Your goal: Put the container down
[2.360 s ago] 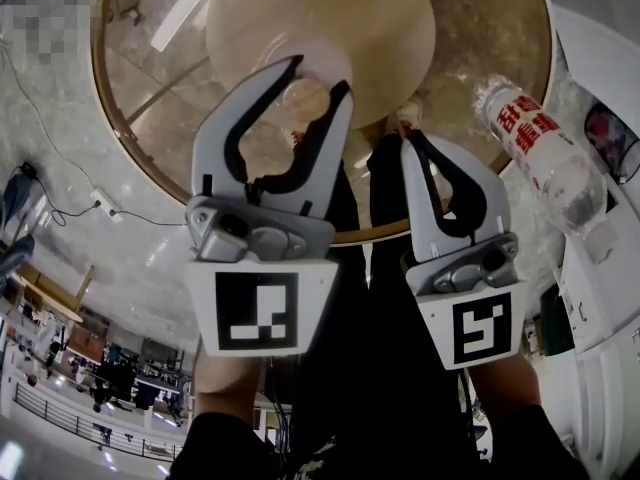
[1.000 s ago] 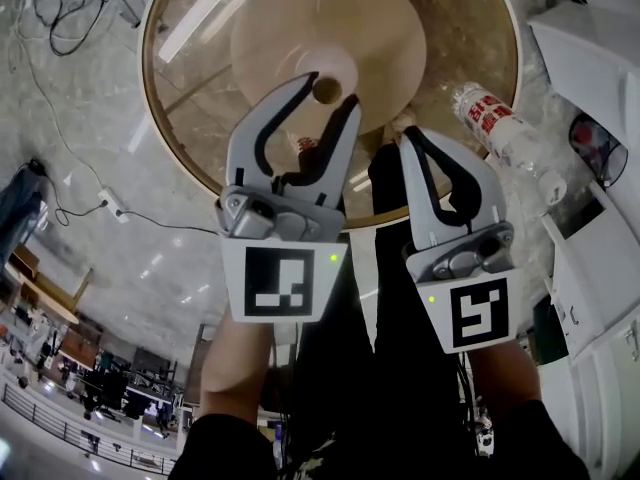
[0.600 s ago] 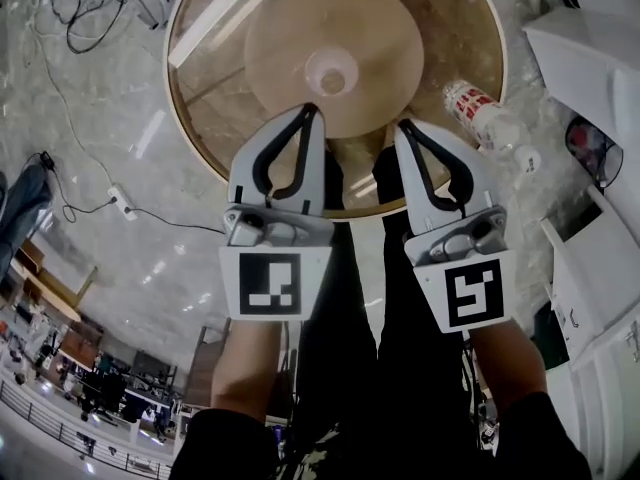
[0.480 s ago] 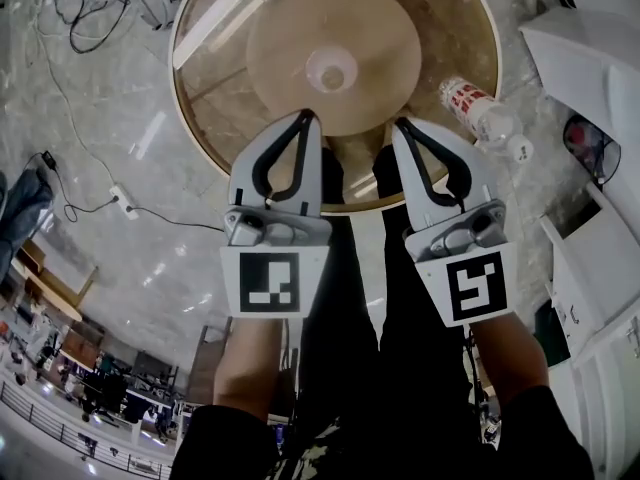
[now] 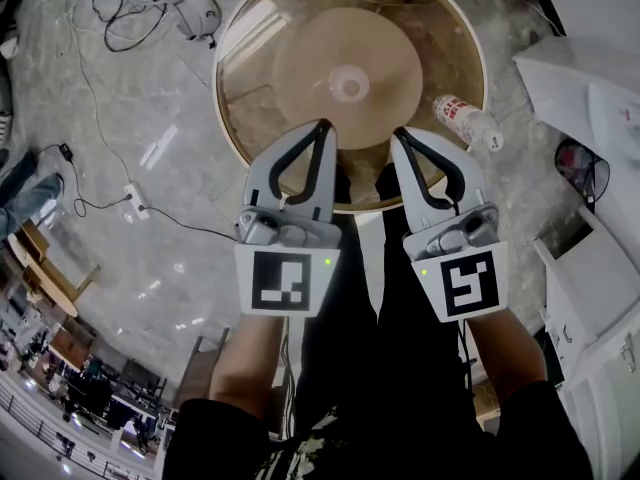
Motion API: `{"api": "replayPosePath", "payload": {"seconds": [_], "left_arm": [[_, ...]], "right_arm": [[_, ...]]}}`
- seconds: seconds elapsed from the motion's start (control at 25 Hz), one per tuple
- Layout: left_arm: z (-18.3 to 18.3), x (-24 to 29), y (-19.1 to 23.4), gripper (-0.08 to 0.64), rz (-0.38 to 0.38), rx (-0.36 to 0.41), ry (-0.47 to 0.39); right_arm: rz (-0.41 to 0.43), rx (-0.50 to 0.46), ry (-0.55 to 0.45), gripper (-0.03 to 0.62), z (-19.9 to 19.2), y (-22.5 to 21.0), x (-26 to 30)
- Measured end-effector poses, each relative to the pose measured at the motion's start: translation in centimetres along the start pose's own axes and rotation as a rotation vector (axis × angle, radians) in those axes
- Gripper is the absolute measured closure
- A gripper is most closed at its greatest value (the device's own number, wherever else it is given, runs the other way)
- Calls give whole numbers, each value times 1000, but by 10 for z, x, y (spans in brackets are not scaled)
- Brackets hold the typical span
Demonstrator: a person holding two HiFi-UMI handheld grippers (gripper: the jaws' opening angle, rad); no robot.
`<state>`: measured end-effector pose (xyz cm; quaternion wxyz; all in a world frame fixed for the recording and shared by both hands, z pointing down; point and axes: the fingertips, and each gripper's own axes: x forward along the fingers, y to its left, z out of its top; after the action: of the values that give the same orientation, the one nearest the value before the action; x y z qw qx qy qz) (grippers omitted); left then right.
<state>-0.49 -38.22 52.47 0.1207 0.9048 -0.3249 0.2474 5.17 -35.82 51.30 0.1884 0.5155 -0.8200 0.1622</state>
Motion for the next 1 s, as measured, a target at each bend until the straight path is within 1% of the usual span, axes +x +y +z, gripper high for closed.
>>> {"api": "replayPosePath", "payload": {"seconds": [0.16, 0.28, 0.44, 0.56, 0.64, 0.72, 0.8, 1.0], "left_arm": [[29, -28, -9, 546, 0, -5, -4], [52, -51, -14, 546, -5, 35, -1], [86, -88, -15, 546, -2, 38, -42], [108, -110, -22, 546, -2, 54, -48], [122, -122, -31, 546, -1, 51, -58], [137, -131, -33, 546, 3, 64, -70], [150, -140, -36, 546, 1, 81, -65], [175, -165, -47, 546, -11, 94, -56]], "right_arm": [[7, -5, -17, 597, 30, 7, -22], [7, 8, -18, 597, 50, 16, -39], [10, -11, -17, 597, 81, 35, -60], [1, -9, -43, 597, 108, 45, -83], [4, -37, -44, 597, 119, 47, -100], [12, -70, -52, 597, 133, 49, -108], [22, -80, -57, 597, 144, 52, -114], [34, -91, -81, 597, 174, 55, -133]]}}
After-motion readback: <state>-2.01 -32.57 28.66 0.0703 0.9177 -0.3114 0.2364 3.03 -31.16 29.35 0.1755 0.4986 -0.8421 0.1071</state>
